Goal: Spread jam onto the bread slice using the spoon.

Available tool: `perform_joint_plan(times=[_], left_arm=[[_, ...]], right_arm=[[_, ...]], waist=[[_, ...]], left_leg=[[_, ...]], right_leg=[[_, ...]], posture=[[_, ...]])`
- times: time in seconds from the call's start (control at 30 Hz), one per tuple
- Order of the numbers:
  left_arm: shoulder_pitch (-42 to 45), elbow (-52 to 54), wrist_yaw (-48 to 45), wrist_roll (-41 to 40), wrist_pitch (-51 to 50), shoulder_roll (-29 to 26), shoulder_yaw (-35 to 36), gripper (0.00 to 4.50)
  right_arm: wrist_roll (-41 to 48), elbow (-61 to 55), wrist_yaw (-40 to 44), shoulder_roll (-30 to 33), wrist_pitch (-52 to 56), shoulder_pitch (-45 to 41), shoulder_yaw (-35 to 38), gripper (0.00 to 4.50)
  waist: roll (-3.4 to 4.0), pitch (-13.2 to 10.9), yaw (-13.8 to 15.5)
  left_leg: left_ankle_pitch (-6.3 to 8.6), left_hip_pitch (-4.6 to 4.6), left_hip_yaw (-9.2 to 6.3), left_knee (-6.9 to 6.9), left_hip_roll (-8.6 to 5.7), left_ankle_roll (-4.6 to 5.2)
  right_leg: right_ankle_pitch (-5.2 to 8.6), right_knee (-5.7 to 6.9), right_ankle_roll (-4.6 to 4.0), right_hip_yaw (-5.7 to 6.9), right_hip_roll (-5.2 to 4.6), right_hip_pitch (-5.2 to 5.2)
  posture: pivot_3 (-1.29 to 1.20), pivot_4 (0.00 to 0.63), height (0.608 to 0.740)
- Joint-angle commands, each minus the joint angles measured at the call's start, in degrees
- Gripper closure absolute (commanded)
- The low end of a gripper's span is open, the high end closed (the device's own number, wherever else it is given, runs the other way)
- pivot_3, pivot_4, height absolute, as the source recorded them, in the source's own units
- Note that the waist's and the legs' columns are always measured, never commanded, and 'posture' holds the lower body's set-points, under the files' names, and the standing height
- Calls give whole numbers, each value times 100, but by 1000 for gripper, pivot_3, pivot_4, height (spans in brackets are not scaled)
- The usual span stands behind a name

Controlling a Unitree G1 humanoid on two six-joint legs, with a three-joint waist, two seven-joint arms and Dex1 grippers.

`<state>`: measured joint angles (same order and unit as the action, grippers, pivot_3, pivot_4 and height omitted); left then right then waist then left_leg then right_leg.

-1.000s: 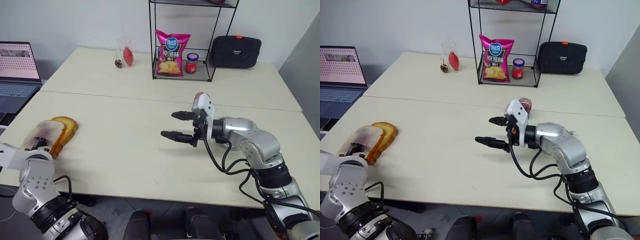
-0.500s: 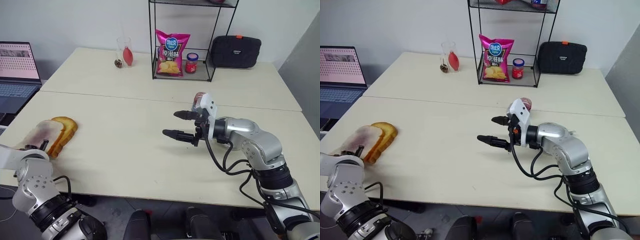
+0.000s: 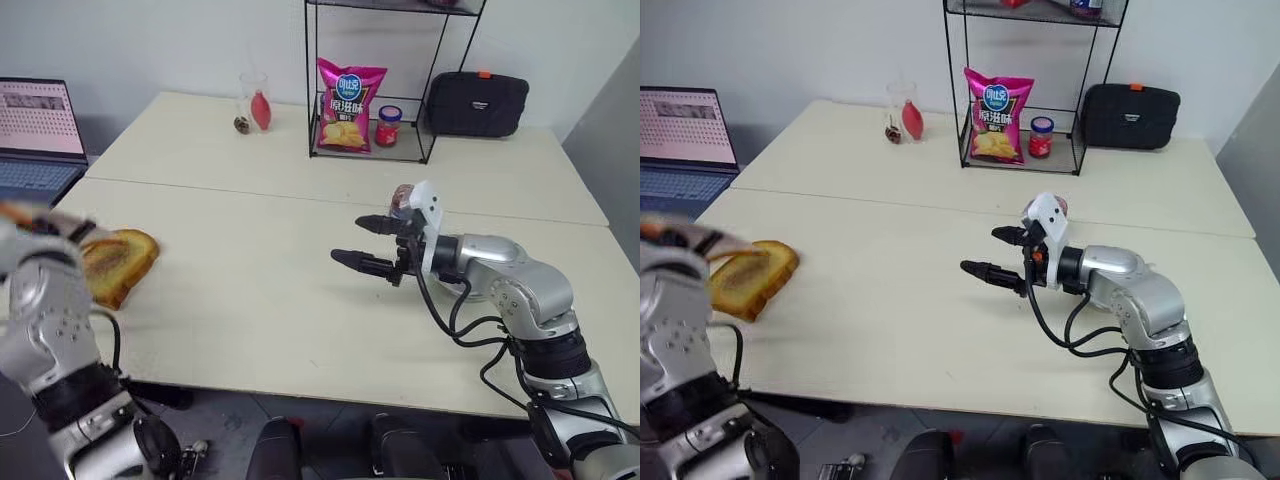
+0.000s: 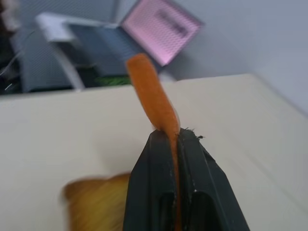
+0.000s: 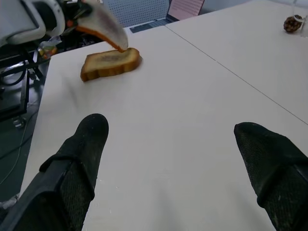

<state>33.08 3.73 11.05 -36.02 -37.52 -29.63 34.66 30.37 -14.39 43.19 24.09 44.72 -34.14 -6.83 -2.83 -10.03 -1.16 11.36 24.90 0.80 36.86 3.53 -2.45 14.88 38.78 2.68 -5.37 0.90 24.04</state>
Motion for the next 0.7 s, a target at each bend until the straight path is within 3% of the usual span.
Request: perform_joint_plan(times=[0.03, 0.23, 0.53, 0.7], left_arm=[[630, 184, -882, -572, -589, 163, -847, 4489], [1379, -693, -1915, -704, -1020, 619, -1749, 4489], [1835, -2977, -4333, 643, -247, 307, -3379, 4489], [2571, -3776, -5014, 594, -408, 533, -3257, 4489]], right_arm=[[79, -396, -259, 15, 54, 56, 272, 0], [50, -674, -603, -32, 106, 230, 324, 0], [40, -839, -963, -64, 99, 397, 398, 0], [70, -974, -1155, -73, 156, 475, 464, 0]], waist=[[7, -1, -27], [11, -4, -120], [16, -7, -215], [16, -11, -140]], left_leg=[[0, -1, 11, -1, -1, 0], [2, 0, 35, -21, 3, -1], [1, -11, 6, -78, 4, 0], [1, 5, 0, -79, 0, -1]], right_leg=[[-3, -9, 4, -11, -5, -5], [-10, -18, 10, -29, -3, 11], [9, 0, -22, -10, 14, 24], [14, -4, -26, 0, 8, 29]], posture=[[0, 150, 740], [0, 150, 740], [0, 150, 740], [0, 150, 740]])
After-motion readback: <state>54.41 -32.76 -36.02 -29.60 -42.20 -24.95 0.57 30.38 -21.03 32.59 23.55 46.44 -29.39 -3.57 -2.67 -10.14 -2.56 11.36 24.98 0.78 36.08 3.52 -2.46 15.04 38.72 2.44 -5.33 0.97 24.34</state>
